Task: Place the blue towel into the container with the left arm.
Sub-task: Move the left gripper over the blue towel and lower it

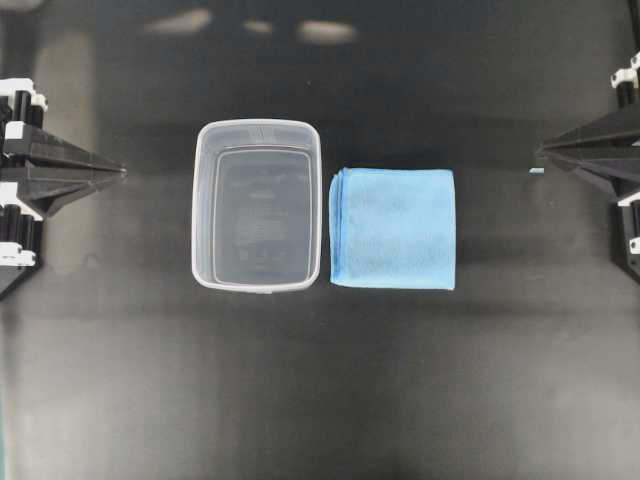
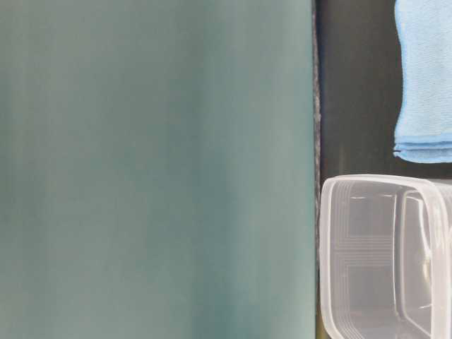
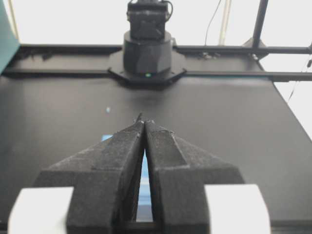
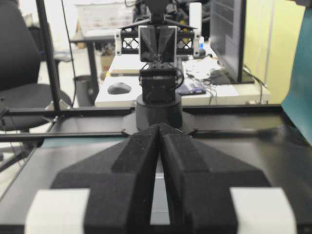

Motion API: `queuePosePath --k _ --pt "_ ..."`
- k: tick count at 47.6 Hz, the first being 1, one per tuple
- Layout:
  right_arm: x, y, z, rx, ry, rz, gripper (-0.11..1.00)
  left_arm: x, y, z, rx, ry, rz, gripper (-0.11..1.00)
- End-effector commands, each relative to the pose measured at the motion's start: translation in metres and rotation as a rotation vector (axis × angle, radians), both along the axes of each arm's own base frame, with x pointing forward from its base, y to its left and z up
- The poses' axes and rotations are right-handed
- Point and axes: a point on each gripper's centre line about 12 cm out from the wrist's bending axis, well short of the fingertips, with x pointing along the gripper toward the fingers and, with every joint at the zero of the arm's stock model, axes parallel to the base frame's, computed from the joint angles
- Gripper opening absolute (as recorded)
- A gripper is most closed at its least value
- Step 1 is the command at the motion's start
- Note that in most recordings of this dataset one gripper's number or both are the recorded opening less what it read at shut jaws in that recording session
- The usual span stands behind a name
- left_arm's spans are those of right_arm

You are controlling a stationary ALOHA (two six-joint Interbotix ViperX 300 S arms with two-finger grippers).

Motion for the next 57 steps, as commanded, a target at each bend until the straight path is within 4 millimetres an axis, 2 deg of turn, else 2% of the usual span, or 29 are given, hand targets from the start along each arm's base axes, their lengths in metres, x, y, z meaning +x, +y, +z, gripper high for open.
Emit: queuePosePath --k 1,5,17,36,40,47,49,52,57 --pt "0.002 0.001 0.005 0.011 -0.014 0.004 0.01 0.013 -0.001 0.017 0.027 0.008 -0.007 0.06" --pt "0.000 0.001 0.004 0.012 -0.008 0.004 0.00 0.027 0.000 0.023 0.018 0.077 -0.005 0.00" --pt "-0.007 0.000 0.003 0.012 0.031 0.003 0.00 0.089 0.001 0.035 0.033 0.357 0.004 0.00" --pt "-0.019 -0.002 -0.001 0.060 0.072 -0.008 0.03 0.206 0.007 0.009 0.035 0.704 0.017 0.00" --pt "-0.021 -0.002 -0.003 0.064 0.081 -0.010 0.16 0.224 0.008 0.001 0.038 0.753 0.019 0.00" --pt "-0.023 -0.002 -0.002 0.062 0.073 -0.010 0.57 0.256 0.006 -0.022 0.057 0.830 0.008 0.01" --pt "-0.024 -0.002 0.001 0.062 0.062 -0.009 0.67 0.264 0.006 -0.028 0.062 0.845 0.005 0.04" --pt "-0.026 -0.002 0.003 0.060 0.050 -0.009 0.78 0.275 0.004 -0.040 0.065 0.876 0.001 0.17" --pt "-0.030 -0.002 0.007 0.054 0.027 -0.009 0.79 0.293 0.003 -0.062 0.069 0.943 -0.002 0.50"
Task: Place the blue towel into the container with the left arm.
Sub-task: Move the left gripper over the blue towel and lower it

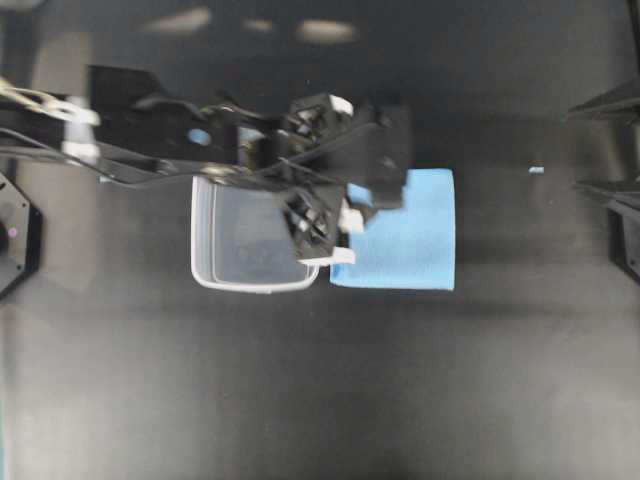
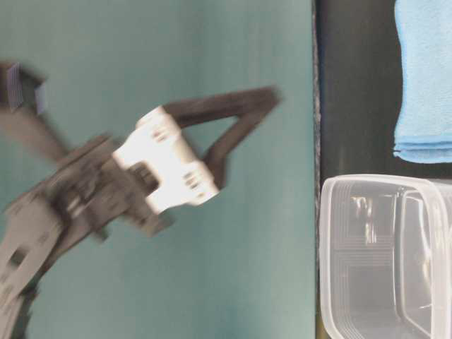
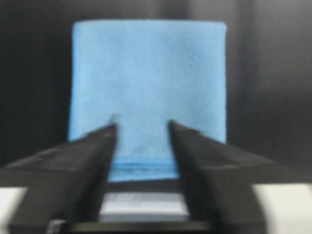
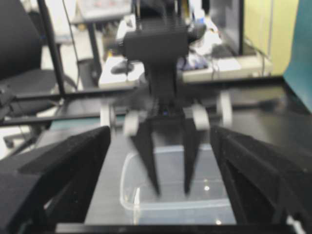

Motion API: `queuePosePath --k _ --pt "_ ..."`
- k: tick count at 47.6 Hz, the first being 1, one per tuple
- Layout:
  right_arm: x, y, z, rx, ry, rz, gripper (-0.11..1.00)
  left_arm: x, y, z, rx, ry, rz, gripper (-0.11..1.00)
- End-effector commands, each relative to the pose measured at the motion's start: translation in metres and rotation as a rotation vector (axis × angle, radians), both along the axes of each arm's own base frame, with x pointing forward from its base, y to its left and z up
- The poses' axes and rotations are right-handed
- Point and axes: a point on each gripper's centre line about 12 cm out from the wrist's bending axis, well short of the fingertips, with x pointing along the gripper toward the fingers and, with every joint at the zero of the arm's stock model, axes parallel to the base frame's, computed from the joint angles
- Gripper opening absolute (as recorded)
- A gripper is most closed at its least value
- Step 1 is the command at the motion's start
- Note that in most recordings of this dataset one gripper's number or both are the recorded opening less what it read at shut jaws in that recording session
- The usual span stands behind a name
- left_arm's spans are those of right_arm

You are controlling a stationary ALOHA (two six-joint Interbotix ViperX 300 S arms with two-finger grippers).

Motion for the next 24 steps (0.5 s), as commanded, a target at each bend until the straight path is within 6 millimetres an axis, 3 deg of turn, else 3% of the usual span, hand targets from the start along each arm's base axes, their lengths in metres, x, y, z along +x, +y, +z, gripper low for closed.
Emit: queuePosePath --k 1,5,9,15,24 --pt "-0.002 -0.001 0.008 0.000 -0.031 -0.003 0.79 0.017 -0.003 -0.008 0.004 0.022 -0.008 0.56" --pt "-0.007 0.000 0.010 -0.002 -0.052 -0.003 0.78 0.028 -0.003 -0.026 0.005 0.063 -0.007 0.78" --pt "-0.010 0.000 0.013 -0.004 -0.071 -0.004 0.78 0.037 -0.002 -0.047 0.006 0.104 -0.008 0.90" --pt "-0.012 0.000 0.014 -0.004 -0.083 -0.004 0.78 0.047 -0.005 -0.086 0.005 0.172 -0.012 0.89" --pt "-0.013 0.000 0.015 -0.004 -0.084 -0.004 0.78 0.052 -0.007 -0.116 0.006 0.221 -0.015 0.90"
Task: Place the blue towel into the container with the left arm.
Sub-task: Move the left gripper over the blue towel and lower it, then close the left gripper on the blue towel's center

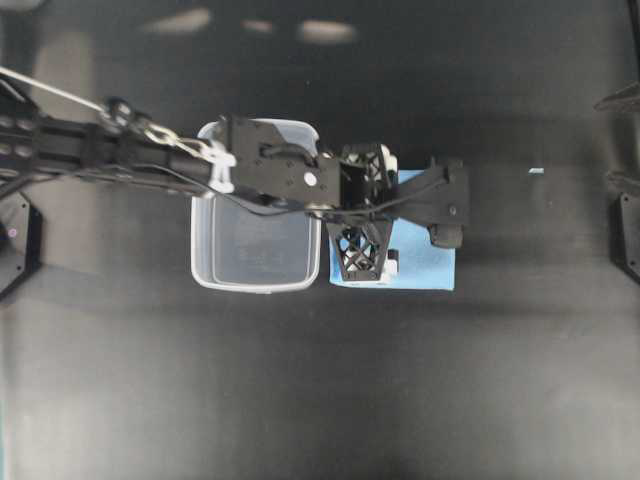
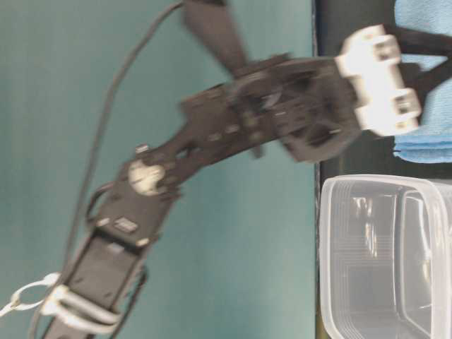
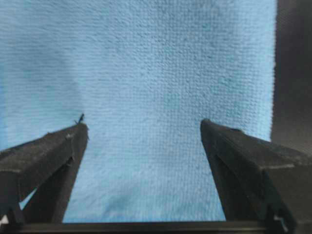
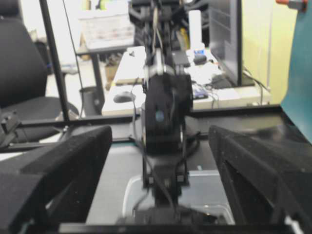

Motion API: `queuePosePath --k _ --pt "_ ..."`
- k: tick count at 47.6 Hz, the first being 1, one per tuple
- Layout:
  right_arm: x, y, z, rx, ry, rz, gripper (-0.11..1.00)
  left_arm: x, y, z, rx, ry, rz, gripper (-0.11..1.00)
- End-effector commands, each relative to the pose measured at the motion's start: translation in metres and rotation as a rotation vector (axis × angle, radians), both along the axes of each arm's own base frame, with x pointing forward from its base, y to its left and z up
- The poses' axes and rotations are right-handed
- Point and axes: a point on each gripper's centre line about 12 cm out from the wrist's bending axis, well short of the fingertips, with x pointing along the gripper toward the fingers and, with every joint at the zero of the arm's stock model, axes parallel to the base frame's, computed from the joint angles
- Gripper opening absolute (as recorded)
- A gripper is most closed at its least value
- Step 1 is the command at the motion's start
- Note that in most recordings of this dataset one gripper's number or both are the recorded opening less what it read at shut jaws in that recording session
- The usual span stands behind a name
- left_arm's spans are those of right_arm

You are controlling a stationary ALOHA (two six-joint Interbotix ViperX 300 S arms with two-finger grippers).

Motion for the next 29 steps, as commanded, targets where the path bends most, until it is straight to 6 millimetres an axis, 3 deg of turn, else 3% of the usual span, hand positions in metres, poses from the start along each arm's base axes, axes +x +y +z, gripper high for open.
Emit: queuePosePath --k 1,7,11,15,24,29 --pt "0.001 0.000 0.003 0.001 -0.006 -0.002 0.78 0.005 -0.004 0.001 0.002 -0.012 -0.008 0.89" --pt "0.001 0.000 0.003 0.003 -0.006 -0.001 0.78 0.004 -0.004 -0.004 -0.002 -0.003 -0.001 0.88" --pt "0.001 0.000 0.002 0.003 -0.005 -0.001 0.78 0.004 -0.005 -0.005 -0.001 0.001 -0.002 0.81" --pt "0.001 0.000 0.002 0.003 -0.005 -0.001 0.77 0.004 -0.007 -0.005 0.002 0.001 -0.012 0.63" --pt "0.001 0.000 0.002 0.003 -0.006 -0.001 0.77 0.008 -0.010 0.008 0.005 -0.029 -0.023 0.10" --pt "0.000 0.000 0.003 0.003 -0.009 -0.001 0.77 0.012 -0.010 0.036 0.003 -0.084 -0.022 0.05"
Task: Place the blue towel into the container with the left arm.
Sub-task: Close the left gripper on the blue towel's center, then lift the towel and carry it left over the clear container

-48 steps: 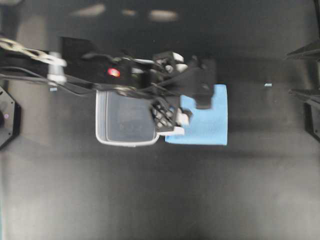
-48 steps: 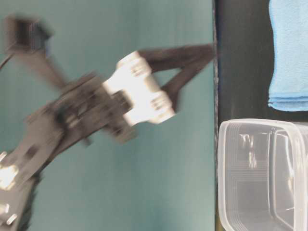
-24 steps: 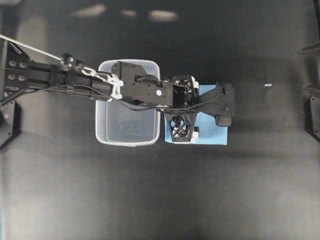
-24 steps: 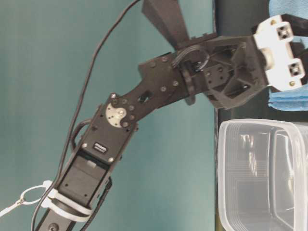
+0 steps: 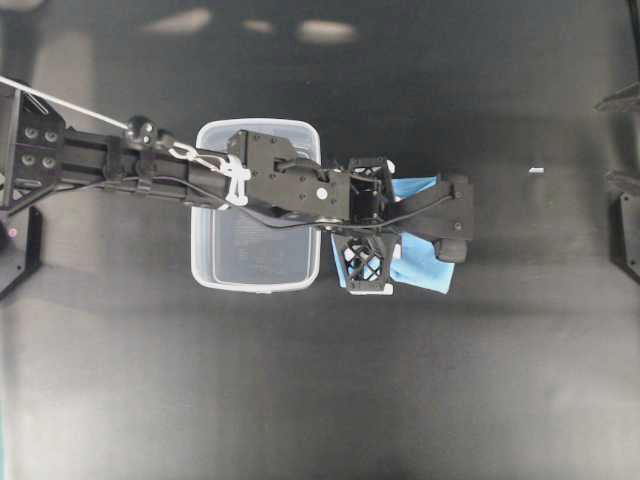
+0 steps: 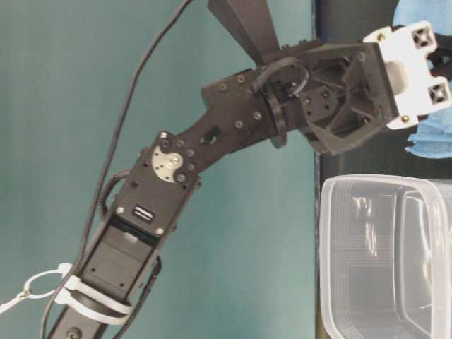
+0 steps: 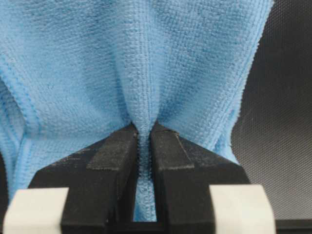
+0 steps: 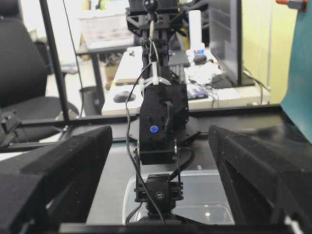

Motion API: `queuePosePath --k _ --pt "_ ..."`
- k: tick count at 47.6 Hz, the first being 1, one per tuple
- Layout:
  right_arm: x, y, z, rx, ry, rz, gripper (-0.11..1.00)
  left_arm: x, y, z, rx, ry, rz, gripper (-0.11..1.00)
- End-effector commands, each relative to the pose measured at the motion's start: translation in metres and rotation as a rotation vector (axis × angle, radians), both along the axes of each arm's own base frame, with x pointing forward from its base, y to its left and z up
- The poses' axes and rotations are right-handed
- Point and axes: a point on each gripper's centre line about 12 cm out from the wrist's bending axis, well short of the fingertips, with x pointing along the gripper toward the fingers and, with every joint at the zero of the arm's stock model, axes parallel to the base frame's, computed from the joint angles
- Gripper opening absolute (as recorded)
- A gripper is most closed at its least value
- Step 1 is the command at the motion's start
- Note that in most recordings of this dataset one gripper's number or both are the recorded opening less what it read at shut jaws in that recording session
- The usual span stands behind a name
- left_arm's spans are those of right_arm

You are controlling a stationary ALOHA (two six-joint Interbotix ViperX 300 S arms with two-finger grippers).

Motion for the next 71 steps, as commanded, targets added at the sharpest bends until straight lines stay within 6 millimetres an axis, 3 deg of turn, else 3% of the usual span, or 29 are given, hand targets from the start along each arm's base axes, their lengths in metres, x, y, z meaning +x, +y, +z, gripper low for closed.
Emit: queuePosePath --k 1,9,16,25,33,41,62,71 --pt "0.001 0.000 0.002 0.003 -0.005 -0.001 0.77 0.006 -0.002 0.040 0.001 -0.083 -0.005 0.05" --pt "0.000 0.000 0.003 0.003 -0.008 -0.001 0.77 -0.008 -0.001 0.107 0.002 -0.129 0.000 0.05" --pt "0.000 0.000 0.003 0.001 -0.009 -0.002 0.77 -0.040 0.002 0.156 0.002 -0.125 0.009 0.05" --pt "0.000 -0.001 0.003 0.001 -0.009 -0.003 0.77 -0.094 0.008 0.189 0.004 -0.114 0.023 0.05" --pt "0.000 -0.003 0.002 0.003 -0.008 -0.017 0.77 -0.141 0.015 0.166 0.004 -0.039 0.041 0.05" --pt "0.000 -0.004 0.002 0.003 -0.008 -0.024 0.77 -0.161 0.021 0.139 0.006 -0.031 0.052 0.05" --pt "0.001 -0.005 -0.002 0.011 0.004 -0.028 0.77 -0.161 0.026 0.097 0.005 -0.017 0.059 0.05" --pt "0.001 -0.005 -0.002 0.012 0.006 -0.028 0.77 -0.161 0.026 0.089 0.009 -0.003 0.051 0.05"
